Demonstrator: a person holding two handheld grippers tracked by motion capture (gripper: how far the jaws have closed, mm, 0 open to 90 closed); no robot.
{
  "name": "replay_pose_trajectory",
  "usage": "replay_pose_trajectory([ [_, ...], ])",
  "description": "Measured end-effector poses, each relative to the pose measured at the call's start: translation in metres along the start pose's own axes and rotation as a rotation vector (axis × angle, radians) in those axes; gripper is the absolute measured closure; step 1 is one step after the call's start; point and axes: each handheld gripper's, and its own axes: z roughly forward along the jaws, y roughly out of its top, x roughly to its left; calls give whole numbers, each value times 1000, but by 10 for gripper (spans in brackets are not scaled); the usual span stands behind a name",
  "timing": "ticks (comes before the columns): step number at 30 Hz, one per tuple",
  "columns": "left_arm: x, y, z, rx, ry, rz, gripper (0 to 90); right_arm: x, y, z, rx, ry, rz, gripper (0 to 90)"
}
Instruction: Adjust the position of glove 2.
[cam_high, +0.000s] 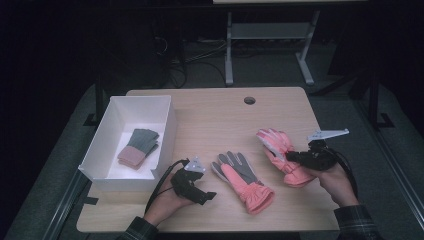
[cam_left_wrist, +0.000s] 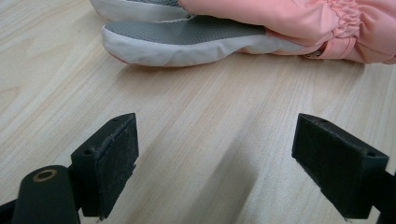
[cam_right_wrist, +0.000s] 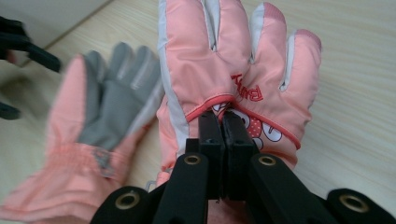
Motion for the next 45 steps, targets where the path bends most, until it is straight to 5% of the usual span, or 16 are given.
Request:
replay_pose_trajectory([
  [8,0,0,1,-7,0,-6,143,26,12,-6,-22,59,-16,884],
  [22,0,0,0,-2,2,4,143,80,26,16,4,150,-77,883],
  [33,-1,0,1,-2,2,2,143,95,27,37,66,149,-95,882],
  [45,-2,0,3,3,0,8,143,108,23,76,202,81,-116,883],
])
